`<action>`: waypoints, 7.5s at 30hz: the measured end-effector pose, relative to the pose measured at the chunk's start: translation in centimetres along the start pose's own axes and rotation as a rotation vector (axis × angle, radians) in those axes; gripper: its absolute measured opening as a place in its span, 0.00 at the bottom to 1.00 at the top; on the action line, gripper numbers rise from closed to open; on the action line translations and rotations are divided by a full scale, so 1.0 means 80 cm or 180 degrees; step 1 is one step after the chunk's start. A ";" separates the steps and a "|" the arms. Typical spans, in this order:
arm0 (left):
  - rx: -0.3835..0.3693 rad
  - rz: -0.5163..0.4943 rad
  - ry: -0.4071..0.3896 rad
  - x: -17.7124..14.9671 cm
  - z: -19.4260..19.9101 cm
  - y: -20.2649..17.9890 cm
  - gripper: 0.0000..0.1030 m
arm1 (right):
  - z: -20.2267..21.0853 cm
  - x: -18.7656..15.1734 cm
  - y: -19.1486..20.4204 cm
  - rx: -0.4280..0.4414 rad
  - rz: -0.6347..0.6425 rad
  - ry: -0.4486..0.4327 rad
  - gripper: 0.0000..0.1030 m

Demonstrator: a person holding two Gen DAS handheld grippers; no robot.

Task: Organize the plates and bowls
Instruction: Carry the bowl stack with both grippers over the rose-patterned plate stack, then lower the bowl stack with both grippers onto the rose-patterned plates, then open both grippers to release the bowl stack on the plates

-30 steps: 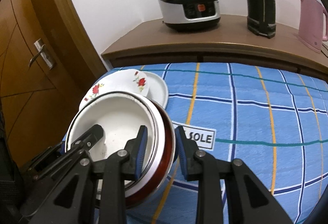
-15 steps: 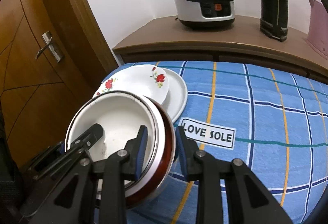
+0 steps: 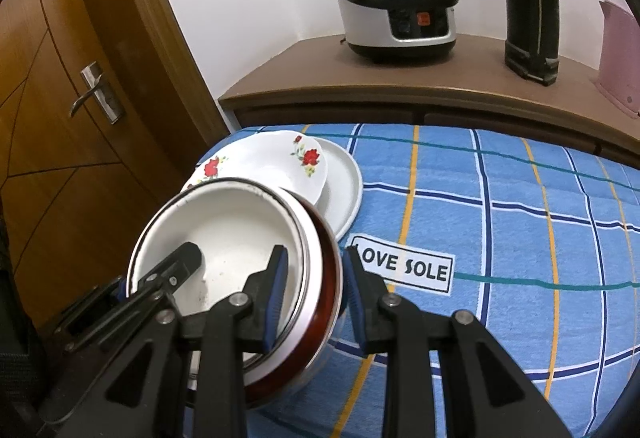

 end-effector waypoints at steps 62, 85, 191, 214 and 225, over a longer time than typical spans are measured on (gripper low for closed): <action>0.0048 0.0185 -0.0093 0.137 -0.055 -0.003 0.23 | -0.059 0.143 0.014 0.0113 0.0014 -0.0038 0.28; 0.0240 0.0191 0.0112 0.123 -0.104 0.013 0.23 | -0.122 0.132 0.012 0.0217 -0.0110 0.0267 0.28; 0.0377 0.0092 0.0058 0.106 -0.104 0.023 0.75 | -0.111 0.122 0.015 0.0012 0.0017 0.0087 0.29; 0.0193 0.0123 0.0144 0.092 -0.106 0.016 0.59 | -0.103 0.111 0.010 0.0033 -0.0089 0.0075 0.41; 0.0199 0.0122 0.0105 0.093 -0.084 0.015 0.59 | -0.083 0.110 0.017 0.0042 -0.0059 -0.0014 0.41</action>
Point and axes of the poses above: each gripper's, at about its wrist camera, not at the fingertips, and z roughly against the way its jaws point, y to its left, x to its top, the point moved 7 cm from there along -z, roughly the way its jaws point, and after that the axes turned 4 degrees about z, right-handed, at the moved point
